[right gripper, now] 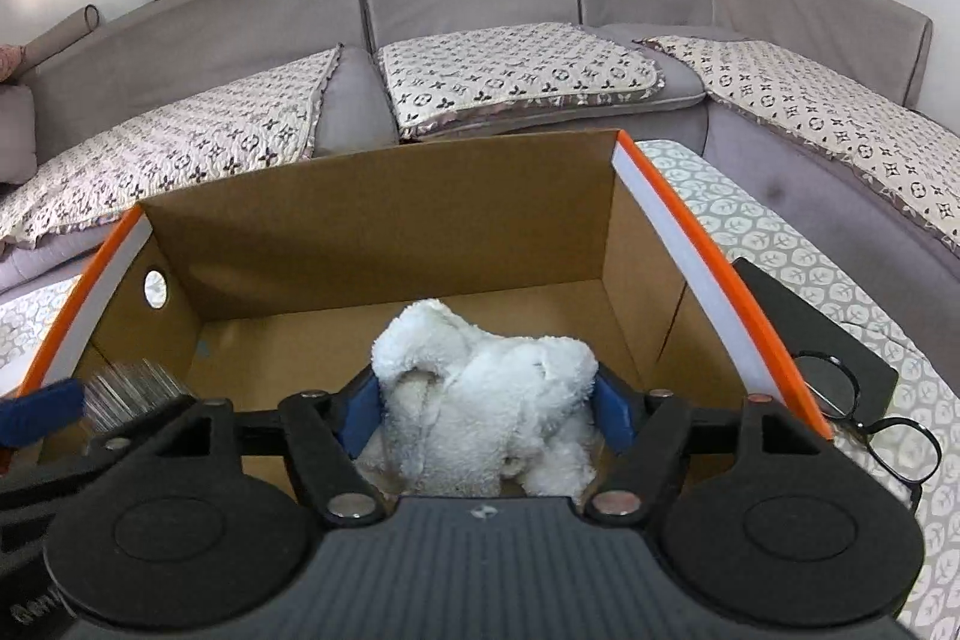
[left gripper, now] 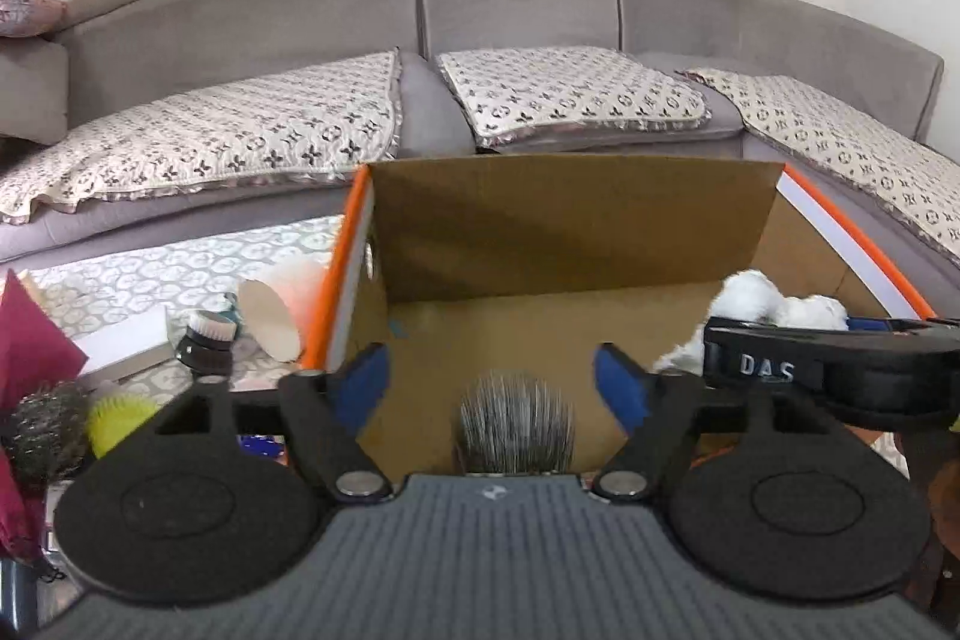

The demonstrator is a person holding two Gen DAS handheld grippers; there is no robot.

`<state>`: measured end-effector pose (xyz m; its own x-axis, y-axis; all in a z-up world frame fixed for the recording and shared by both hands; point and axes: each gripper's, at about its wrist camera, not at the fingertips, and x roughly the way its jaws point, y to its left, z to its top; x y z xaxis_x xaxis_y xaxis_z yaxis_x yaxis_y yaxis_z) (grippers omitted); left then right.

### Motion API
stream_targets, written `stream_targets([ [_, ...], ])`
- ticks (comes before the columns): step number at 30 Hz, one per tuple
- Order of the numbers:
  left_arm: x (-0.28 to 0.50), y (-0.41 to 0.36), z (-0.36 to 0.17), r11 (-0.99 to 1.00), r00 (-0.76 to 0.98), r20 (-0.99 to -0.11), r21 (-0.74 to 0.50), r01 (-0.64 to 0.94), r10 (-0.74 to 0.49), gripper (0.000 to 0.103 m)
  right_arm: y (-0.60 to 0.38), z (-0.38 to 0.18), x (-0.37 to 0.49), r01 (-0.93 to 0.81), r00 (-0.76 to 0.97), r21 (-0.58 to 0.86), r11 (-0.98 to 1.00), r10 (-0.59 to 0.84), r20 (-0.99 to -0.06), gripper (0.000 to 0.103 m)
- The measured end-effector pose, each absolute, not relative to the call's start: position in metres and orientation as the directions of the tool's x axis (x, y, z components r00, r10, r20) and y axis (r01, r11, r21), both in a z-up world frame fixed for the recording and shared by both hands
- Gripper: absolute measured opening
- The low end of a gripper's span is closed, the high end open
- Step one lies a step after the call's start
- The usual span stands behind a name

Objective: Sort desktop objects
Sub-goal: 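Withdraw both grippers from the box back toward the cluttered items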

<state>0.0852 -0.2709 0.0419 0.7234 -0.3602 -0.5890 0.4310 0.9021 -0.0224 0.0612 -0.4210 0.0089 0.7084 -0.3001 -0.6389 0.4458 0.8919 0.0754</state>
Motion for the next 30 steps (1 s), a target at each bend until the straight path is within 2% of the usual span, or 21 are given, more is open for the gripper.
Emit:
stream_targets([
  [2, 0.082, -0.28, 0.047, 0.899, 0.717, -0.589, -0.035, 0.437, -0.372, 0.085, -0.423, 0.009, 0.058, 0.445, 0.717, 0.09, 0.891, -0.295, -0.631, 0.078],
  [4, 0.088, -0.291, 0.051, 0.899, 0.729, -0.57, -0.039, 0.436, -0.379, 0.089, -0.423, 0.012, 0.054, 0.449, 0.737, 0.099, 0.888, -0.305, -0.603, 0.088],
  [5, 0.087, -0.291, 0.054, 0.899, 0.737, -0.557, -0.038, 0.437, -0.382, 0.094, -0.423, 0.013, 0.053, 0.456, 0.744, 0.099, 0.885, -0.317, -0.588, 0.095],
  [7, 0.088, -0.292, 0.056, 0.9, 0.751, -0.533, -0.045, 0.434, -0.389, 0.103, -0.426, 0.016, 0.049, 0.455, 0.768, 0.127, 0.881, -0.317, -0.557, 0.096],
  [8, 0.083, -0.29, 0.06, 0.899, 0.758, -0.522, -0.045, 0.435, -0.392, 0.103, -0.427, 0.017, 0.048, 0.454, 0.774, 0.134, 0.881, -0.315, -0.549, 0.1],
  [19, 0.074, -0.287, 0.068, 0.896, 0.788, -0.465, -0.026, 0.444, -0.404, 0.103, -0.415, 0.037, 0.033, 0.432, 0.839, 0.17, 0.886, -0.325, -0.436, 0.103],
  [30, 0.071, -0.267, 0.079, 0.913, 0.796, -0.475, -0.04, 0.405, -0.374, 0.103, -0.393, 0.058, 0.017, 0.455, 0.859, 0.198, 0.868, -0.369, -0.355, 0.103],
])
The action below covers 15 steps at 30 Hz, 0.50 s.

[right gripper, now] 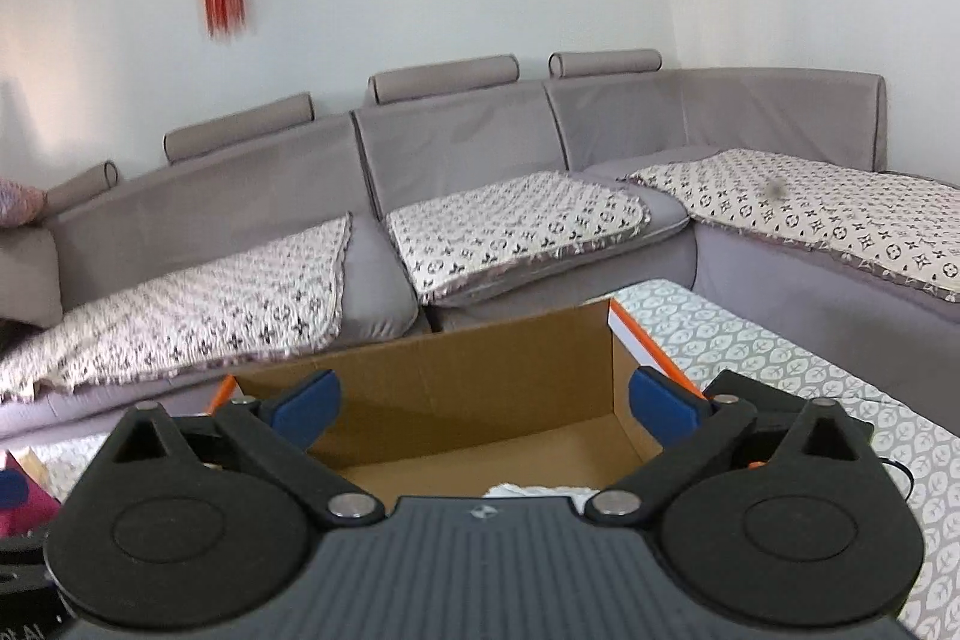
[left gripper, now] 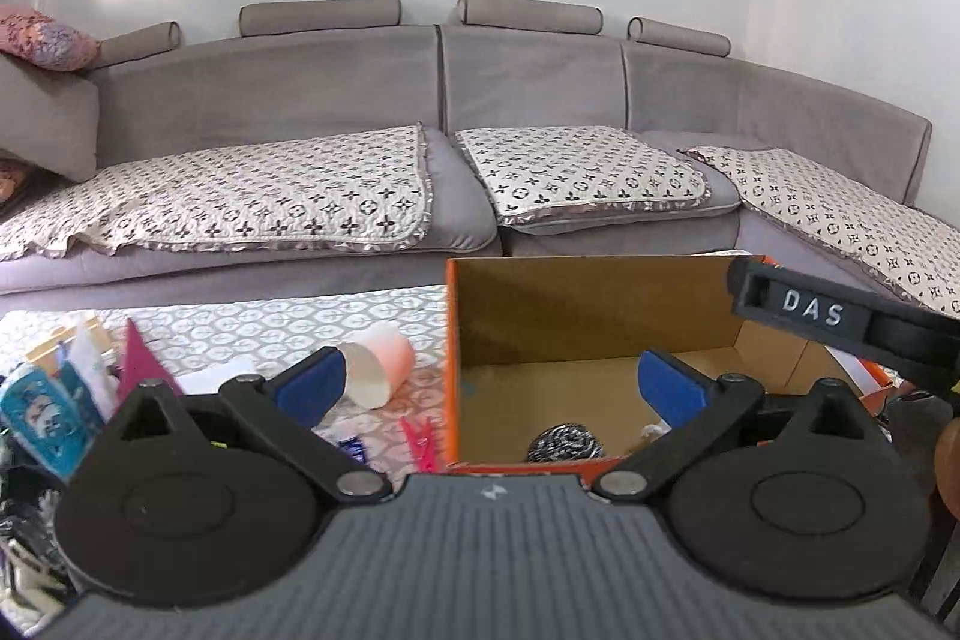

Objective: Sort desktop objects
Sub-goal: 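Withdraw both grippers from the box back toward the cluttered items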

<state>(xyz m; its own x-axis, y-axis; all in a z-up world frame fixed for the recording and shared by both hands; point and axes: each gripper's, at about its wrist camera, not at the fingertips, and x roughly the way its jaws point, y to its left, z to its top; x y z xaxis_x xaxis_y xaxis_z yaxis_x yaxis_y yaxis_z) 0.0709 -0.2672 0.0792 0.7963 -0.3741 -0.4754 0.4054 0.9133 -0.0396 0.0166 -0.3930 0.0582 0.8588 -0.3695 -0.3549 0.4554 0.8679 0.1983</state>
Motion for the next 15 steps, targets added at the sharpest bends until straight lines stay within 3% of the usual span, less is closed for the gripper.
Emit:
stream_targets([
  [15, 0.057, -0.212, 0.078, 0.944, 0.842, -0.442, -0.034, 0.328, -0.309, 0.103, -0.335, 0.072, 0.002, 0.344, 0.915, 0.203, 0.917, -0.278, -0.293, 0.103],
])
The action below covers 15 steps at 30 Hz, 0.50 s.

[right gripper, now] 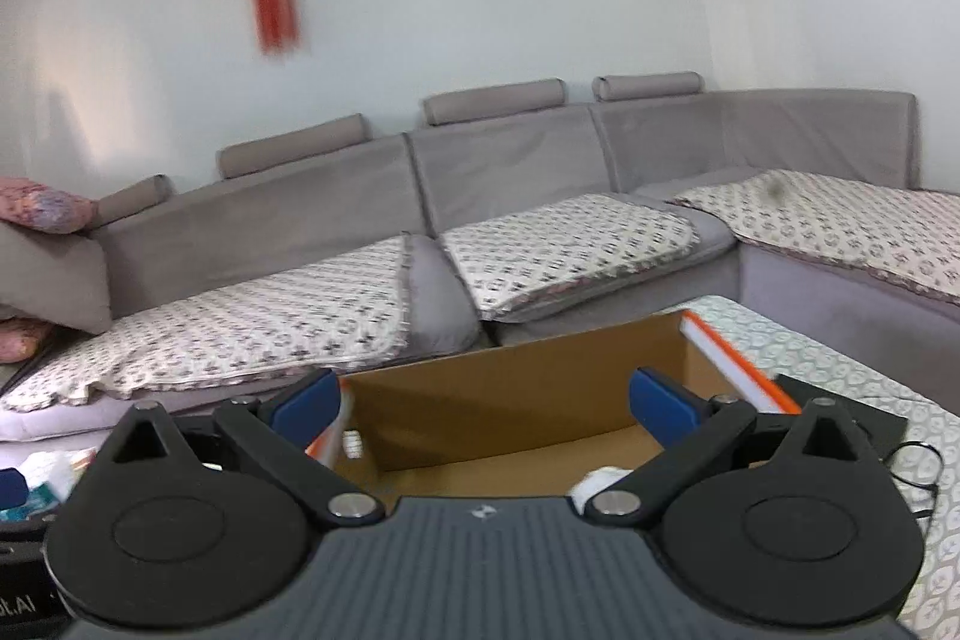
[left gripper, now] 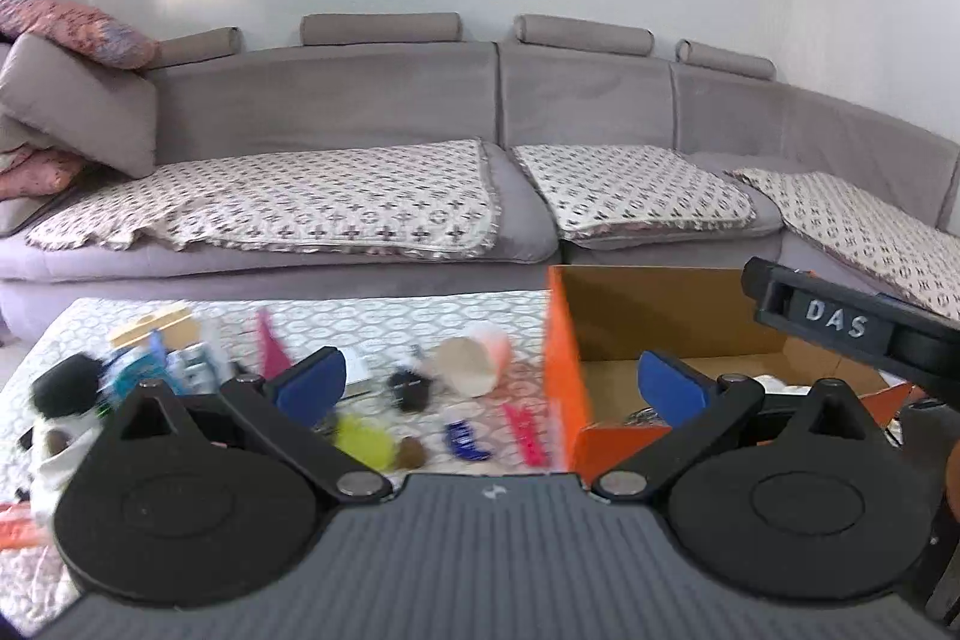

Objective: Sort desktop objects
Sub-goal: 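Withdraw both grippers from the box back toward the cluttered items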

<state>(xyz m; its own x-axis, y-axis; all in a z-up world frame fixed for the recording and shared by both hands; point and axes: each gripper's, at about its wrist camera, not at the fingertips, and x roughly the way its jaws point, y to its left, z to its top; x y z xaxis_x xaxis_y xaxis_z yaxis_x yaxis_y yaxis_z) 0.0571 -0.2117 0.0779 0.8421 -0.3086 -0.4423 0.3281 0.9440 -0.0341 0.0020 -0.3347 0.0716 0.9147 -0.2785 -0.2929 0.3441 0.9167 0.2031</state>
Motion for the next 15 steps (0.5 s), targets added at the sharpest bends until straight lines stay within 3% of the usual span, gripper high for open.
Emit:
stream_targets([
  [9, 0.046, -0.095, 0.039, 0.992, 0.908, -0.403, 0.009, 0.126, -0.112, 0.103, -0.26, 0.058, -0.028, 0.111, 0.976, 0.092, 0.99, -0.091, -0.199, 0.103],
  [15, 0.043, -0.054, 0.004, 1.0, 0.907, -0.422, -0.027, -0.003, -0.009, 0.103, -0.218, 0.022, -0.028, 0.003, 0.96, -0.003, 1.0, -0.004, -0.28, 0.103],
])
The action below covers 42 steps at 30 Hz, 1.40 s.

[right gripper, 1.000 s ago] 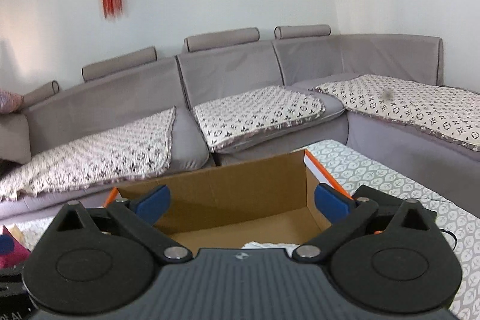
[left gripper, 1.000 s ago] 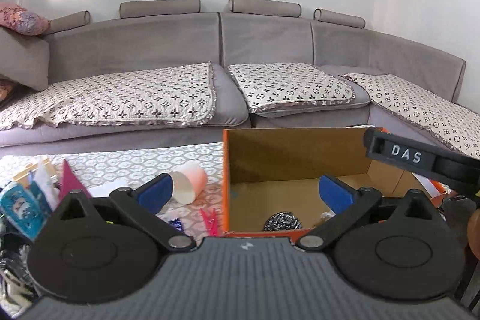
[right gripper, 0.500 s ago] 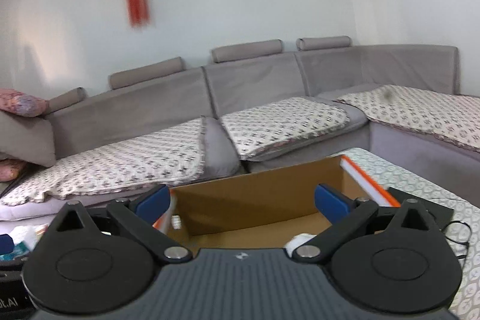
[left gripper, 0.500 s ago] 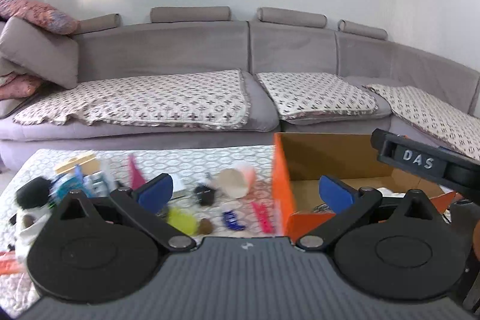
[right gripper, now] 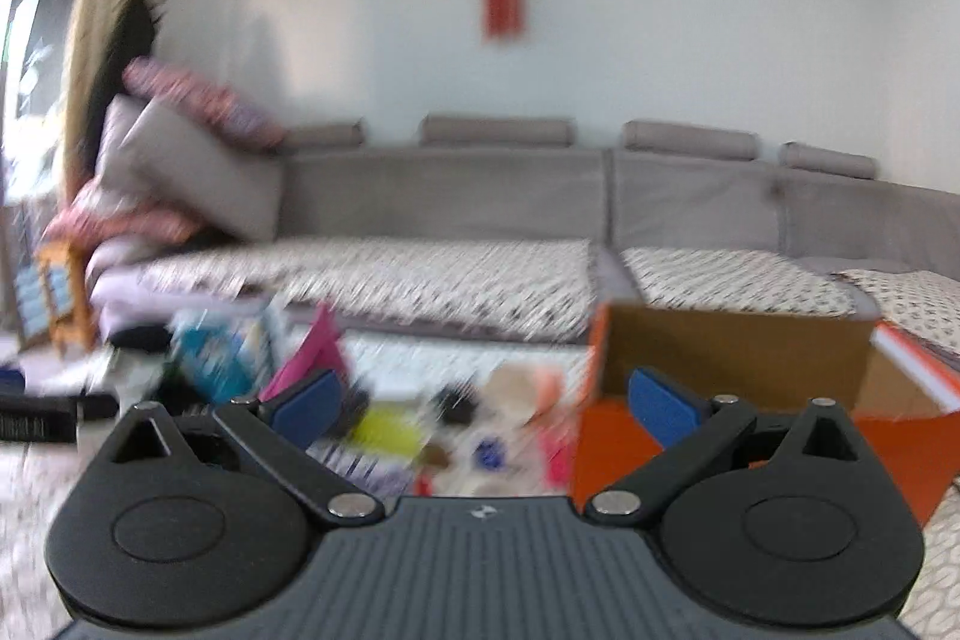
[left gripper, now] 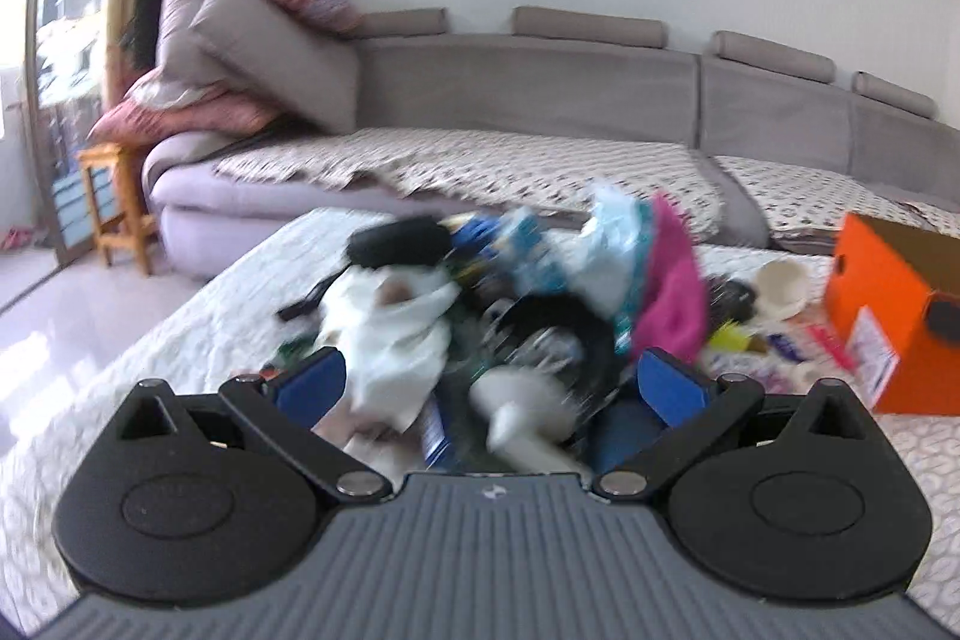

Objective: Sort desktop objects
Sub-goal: 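Withdraw both grippers from the box back toward the cluttered items, then grasp the blue thermos with the left gripper while the right gripper grasps the red-capped marker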

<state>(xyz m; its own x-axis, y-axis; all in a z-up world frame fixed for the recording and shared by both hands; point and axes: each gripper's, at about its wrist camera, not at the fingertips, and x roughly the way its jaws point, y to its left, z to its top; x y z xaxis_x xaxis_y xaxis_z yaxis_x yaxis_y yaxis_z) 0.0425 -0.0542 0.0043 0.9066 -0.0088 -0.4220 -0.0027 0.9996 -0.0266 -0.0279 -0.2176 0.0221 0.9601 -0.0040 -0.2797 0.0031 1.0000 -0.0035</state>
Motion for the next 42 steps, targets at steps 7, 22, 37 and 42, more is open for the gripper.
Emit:
stream_targets([
  [7, 0.025, -0.063, -0.012, 0.999, 0.926, -0.376, 0.047, 0.0, 0.018, 0.103, -0.202, -0.003, -0.011, 0.008, 0.901, -0.045, 0.999, -0.027, -0.433, 0.091],
  [22, 0.047, -0.085, -0.035, 0.997, 0.871, -0.488, 0.022, 0.073, -0.053, 0.094, -0.202, -0.026, 0.004, -0.025, 0.81, -0.025, 0.999, 0.006, -0.587, 0.058],
  [37, 0.042, -0.083, -0.034, 0.993, 0.854, -0.514, 0.034, 0.109, -0.077, 0.061, -0.205, -0.033, 0.012, -0.044, 0.785, -0.012, 0.999, 0.027, -0.619, 0.046],
  [42, 0.041, -0.089, -0.037, 0.994, 0.853, -0.516, 0.026, 0.11, -0.081, 0.055, -0.206, -0.037, 0.015, -0.044, 0.774, -0.002, 0.999, 0.033, -0.632, 0.04],
])
